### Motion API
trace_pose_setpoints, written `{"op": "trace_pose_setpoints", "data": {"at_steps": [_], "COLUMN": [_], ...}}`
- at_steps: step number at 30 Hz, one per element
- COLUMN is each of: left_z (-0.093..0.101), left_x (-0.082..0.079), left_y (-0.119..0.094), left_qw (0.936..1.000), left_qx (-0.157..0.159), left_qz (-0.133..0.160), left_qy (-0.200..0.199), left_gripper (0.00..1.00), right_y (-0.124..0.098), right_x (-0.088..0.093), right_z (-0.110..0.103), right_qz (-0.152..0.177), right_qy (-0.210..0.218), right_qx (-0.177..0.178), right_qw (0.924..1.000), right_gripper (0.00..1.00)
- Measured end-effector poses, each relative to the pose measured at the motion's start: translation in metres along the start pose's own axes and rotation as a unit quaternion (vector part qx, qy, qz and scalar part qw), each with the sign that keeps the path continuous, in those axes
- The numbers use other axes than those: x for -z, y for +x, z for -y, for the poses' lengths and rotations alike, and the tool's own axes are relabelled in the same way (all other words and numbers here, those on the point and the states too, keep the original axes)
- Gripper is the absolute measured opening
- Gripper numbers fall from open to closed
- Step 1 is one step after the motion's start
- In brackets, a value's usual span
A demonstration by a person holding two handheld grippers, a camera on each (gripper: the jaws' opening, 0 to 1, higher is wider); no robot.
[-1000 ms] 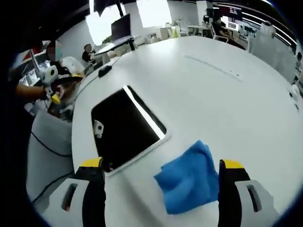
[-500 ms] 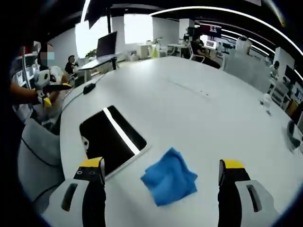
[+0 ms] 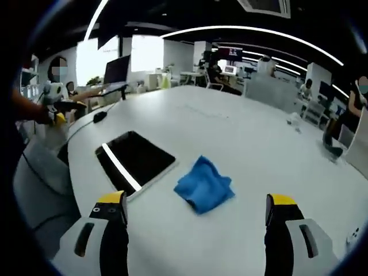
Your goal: Wipe the mirror surface with the cleaning cloth until all visible marks leave the cleaned area.
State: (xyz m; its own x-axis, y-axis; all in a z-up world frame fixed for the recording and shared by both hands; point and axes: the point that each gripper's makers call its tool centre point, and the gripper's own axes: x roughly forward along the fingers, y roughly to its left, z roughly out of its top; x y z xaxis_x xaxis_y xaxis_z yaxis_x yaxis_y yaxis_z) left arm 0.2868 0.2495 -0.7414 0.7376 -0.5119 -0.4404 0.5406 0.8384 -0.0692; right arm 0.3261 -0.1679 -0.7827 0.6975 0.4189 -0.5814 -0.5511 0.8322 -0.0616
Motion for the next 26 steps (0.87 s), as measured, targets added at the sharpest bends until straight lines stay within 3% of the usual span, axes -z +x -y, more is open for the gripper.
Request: {"op": "trace_pose_setpoints", "data": {"at_steps": [9, 18, 26], "left_z": [0.006, 0.005, 0.007], "left_x": [0.007, 0.02, 0.019], "left_y": [-0.001, -0.005, -0.003], "left_qw": [0.9999, 0.9998, 0.9998], "left_qx": [0.008, 0.004, 0.008], "left_qz": [0.001, -0.01, -0.011], "left_qy": [-0.01, -0.017, -0.016], "left_gripper": [1.0, 1.0, 1.0], "right_y": [-0.016, -0.024, -0.026], "right_x": [0.026, 0.027, 0.04], "right_z": [-0.004, -0.006, -0.012], "right_qz": [-0.001, 0.004, -0.008], "right_qy": [0.017, 0.006, 0.003], "right_qx": [0.003, 0.002, -0.007], "right_qw": [0.9998, 1.0, 0.9999], "right_gripper": [1.0, 1.0, 1.0]}}
